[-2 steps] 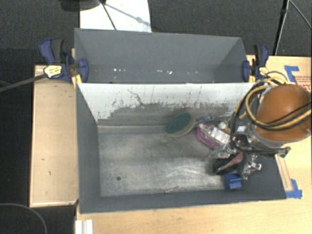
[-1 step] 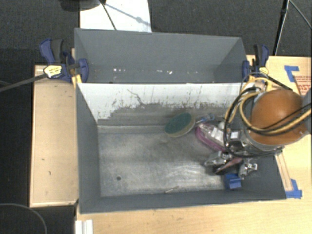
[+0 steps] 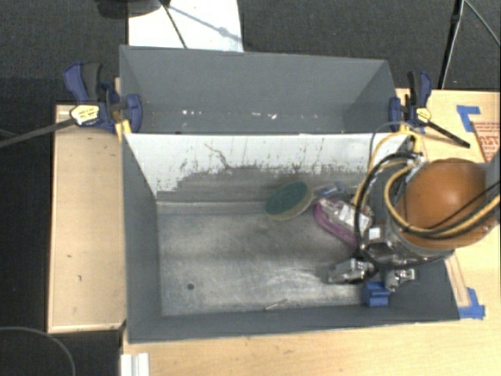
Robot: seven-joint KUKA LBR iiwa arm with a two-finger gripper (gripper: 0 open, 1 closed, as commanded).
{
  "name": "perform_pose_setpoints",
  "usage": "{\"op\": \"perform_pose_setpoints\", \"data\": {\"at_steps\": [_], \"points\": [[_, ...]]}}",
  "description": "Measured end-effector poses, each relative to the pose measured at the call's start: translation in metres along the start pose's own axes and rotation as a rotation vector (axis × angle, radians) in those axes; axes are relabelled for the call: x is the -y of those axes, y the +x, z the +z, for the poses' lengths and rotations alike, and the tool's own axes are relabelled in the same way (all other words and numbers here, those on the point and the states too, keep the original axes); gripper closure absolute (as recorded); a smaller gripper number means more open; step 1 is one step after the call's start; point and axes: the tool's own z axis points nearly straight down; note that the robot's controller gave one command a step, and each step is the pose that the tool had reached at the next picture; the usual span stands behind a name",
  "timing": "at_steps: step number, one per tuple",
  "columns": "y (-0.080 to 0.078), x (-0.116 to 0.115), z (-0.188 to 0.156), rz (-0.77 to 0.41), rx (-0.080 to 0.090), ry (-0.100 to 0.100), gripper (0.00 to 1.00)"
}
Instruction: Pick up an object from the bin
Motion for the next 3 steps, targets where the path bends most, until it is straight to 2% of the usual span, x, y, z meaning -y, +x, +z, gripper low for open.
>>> {"op": "perform_pose_setpoints", "data": {"at_steps": [1, 2, 3], "points": [[0.002, -0.001, 0.001, 0.001, -0.003, -0.005, 1.00], [0.001, 0.000, -0.034, 0.005, -0.004, -0.019, 1.00], [0.000, 0.003, -0.094, 0.010, -0.004, -0.015, 1.00]]}}
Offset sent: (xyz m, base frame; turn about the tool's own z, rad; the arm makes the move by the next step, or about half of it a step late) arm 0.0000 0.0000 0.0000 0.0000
